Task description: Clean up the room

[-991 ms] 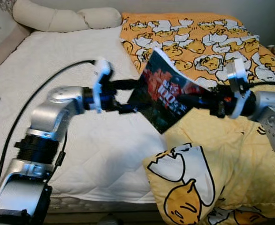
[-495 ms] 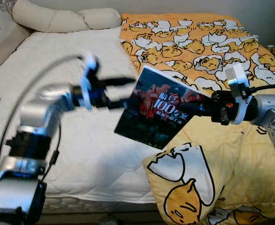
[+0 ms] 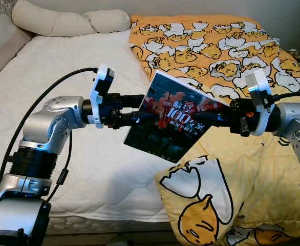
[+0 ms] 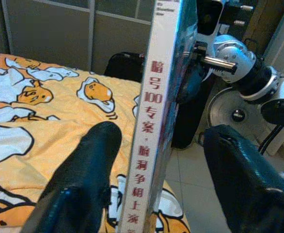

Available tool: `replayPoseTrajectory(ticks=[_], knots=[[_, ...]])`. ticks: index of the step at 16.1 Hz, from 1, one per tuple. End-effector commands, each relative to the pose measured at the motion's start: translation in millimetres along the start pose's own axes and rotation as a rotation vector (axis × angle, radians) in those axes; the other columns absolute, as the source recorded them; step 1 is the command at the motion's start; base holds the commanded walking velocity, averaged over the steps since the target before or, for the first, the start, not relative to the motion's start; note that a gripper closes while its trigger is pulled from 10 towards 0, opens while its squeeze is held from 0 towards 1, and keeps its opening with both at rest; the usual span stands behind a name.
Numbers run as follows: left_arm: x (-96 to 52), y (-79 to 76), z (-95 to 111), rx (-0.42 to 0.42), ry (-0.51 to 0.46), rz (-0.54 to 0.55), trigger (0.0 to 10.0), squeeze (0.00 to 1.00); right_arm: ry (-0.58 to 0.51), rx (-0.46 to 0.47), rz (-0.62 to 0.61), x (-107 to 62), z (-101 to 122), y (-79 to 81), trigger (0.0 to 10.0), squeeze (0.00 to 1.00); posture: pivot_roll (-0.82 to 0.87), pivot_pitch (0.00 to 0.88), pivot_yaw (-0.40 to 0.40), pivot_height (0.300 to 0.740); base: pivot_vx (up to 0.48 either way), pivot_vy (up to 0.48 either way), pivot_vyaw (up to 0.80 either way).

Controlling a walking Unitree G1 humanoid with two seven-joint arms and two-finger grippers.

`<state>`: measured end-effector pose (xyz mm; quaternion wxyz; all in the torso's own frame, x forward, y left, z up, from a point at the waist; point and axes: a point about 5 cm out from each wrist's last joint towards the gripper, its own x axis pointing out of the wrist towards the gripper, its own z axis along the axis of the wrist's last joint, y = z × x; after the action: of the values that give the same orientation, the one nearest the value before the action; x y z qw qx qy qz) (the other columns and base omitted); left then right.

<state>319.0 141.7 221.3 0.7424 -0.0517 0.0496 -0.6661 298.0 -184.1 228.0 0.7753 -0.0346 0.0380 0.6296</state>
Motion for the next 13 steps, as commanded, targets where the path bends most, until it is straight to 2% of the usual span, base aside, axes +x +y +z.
replayPoseTrajectory(ticks=[1, 6, 13], knots=[[-3.1, -3.0, 0.9, 0.003, 0.004, -0.008, 0.0, 0.00, -0.042, -0.064, 0.008, 0.9, 17.6, -0.7, 0.0, 0.00, 0.02, 0.000, 0.071, 0.740, 0.000, 0.000, 0.00], [-1.3, -5.7, -6.4, -0.021, 0.033, -0.022, 0.0, 0.00, -0.066, -0.066, 0.000, 0.6, 21.0, -2.1, 0.0, 0.00, 0.02, 0.000, 0.073, 0.740, 0.000, 0.000, 0.00], [-1.9, -4.6, -4.2, -0.024, -0.009, 0.005, 0.0, 0.00, -0.074, -0.061, -0.001, 0.2, 22.6, -2.7, 0.0, 0.00, 0.02, 0.000, 0.072, 0.740, 0.000, 0.000, 0.00]])
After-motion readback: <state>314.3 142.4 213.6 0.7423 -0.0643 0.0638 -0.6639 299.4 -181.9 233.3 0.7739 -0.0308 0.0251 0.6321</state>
